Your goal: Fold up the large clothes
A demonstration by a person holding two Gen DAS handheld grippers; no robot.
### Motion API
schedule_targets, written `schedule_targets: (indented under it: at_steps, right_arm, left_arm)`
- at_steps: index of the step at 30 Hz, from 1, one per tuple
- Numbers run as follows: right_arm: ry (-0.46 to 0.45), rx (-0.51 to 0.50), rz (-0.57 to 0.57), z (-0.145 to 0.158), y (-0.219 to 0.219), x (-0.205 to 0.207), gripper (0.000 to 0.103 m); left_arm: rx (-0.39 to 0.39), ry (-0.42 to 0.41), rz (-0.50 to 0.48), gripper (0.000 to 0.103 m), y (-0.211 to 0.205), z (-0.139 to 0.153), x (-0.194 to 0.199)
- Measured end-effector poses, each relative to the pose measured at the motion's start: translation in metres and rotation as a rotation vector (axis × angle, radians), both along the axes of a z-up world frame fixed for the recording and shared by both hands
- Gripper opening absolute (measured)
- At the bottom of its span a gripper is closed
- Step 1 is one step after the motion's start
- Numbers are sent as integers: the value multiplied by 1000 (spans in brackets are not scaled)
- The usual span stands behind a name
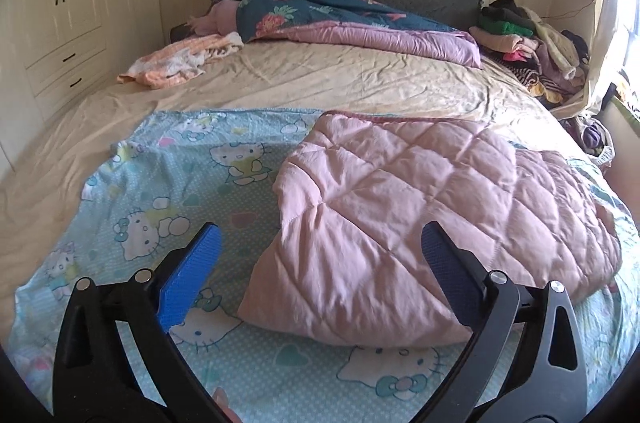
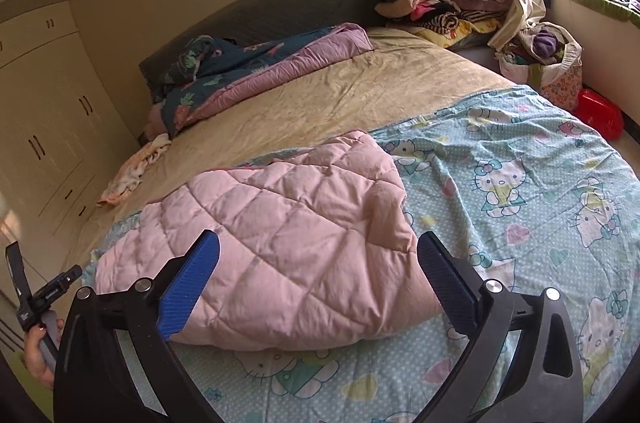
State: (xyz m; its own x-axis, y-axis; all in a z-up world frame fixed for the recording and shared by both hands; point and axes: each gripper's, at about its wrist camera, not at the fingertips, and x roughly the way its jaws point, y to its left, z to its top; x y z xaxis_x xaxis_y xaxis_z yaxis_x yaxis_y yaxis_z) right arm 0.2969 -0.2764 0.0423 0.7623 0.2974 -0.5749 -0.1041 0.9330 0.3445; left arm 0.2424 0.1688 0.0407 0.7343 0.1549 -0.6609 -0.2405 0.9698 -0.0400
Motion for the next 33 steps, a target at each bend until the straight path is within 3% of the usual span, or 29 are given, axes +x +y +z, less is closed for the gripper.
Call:
schedule_targets:
  at_steps: [11, 17, 19, 25, 33]
  right_arm:
    - [18, -1, 15, -9, 13, -32, 99]
    - [101, 18, -35, -36, 9, -30, 99]
    - [146, 35, -52, -50, 7, -25, 99]
    - [293, 132, -115, -100, 1, -4, 99]
    - [336, 255, -179, -124, -6, 24, 99]
  left_arm:
    - [-18, 14, -3, 94, -8, -4, -25]
    - [-61, 58, 10, 94, -9, -25, -29]
    - [-124, 80, 18, 94, -5, -36, -28]
    - [-423, 143, 51, 94, 8, -76, -14]
    - [-701, 149, 173, 94, 33, -113, 11]
